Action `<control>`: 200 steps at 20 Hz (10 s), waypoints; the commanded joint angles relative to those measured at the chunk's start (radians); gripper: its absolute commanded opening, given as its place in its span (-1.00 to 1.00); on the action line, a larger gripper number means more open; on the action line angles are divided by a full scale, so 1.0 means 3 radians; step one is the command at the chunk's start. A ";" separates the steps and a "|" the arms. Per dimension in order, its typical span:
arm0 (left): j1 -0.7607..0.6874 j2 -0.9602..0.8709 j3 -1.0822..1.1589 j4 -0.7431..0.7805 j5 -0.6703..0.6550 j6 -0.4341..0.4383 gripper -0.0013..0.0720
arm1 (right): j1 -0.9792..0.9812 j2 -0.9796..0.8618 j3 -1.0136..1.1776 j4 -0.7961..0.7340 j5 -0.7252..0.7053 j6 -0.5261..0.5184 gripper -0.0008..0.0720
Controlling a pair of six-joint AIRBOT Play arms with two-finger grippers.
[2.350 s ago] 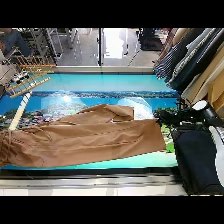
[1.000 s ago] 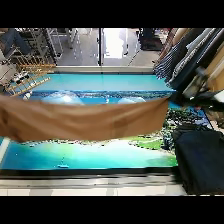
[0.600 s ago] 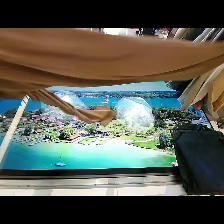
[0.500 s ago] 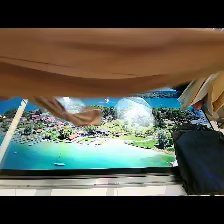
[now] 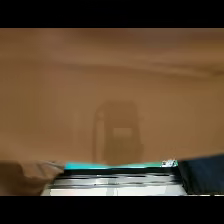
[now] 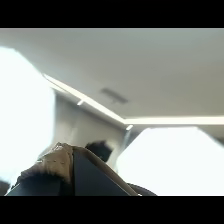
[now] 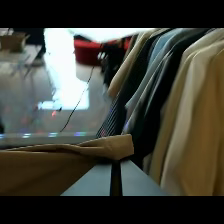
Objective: Fold the clothes and pants, and hang the long-sleeved shirts on hangers.
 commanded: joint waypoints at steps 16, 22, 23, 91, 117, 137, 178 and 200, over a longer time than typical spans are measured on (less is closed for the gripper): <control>-0.0450 -0.0618 -0.0980 0.3480 -0.0860 -0.0086 -0.92 | 0.0965 -0.0448 -0.1808 -0.0062 0.0857 0.0315 -0.92; -0.1433 -0.1639 -0.0975 0.2616 0.0636 -0.0348 -0.92 | 0.1406 -0.2080 -0.1704 0.0289 -0.1565 0.0617 -0.92; -0.1588 -0.1798 -0.0954 0.2098 0.0983 -0.0303 -0.92 | 0.1414 -0.2354 -0.1582 0.0573 -0.1872 0.0633 -0.92; -0.2078 -0.3025 0.0659 0.4342 -0.0300 0.0314 0.68 | 0.1399 -0.1108 -0.0282 -0.0239 0.0581 0.0172 -0.92; -0.2246 -0.2930 0.0930 0.4025 -0.1095 -0.0219 0.89 | 0.1409 -0.1581 -0.0298 -0.0173 0.0000 0.0183 -0.92; -0.3014 -0.3195 0.0926 0.4814 -0.0688 -0.0879 -0.02 | 0.1537 -0.1738 -0.0300 -0.0132 0.0018 0.0145 -0.92; -0.0473 -0.1233 -0.0161 0.2118 -0.1162 -0.0174 -0.93 | 0.1531 -0.0926 -0.1100 -0.1422 0.0137 0.0917 -0.93; -0.2017 -0.2482 -0.0160 0.2145 0.1484 0.0079 -0.92 | 0.1637 -0.3023 -0.1080 -0.0312 -0.2660 0.1031 -0.93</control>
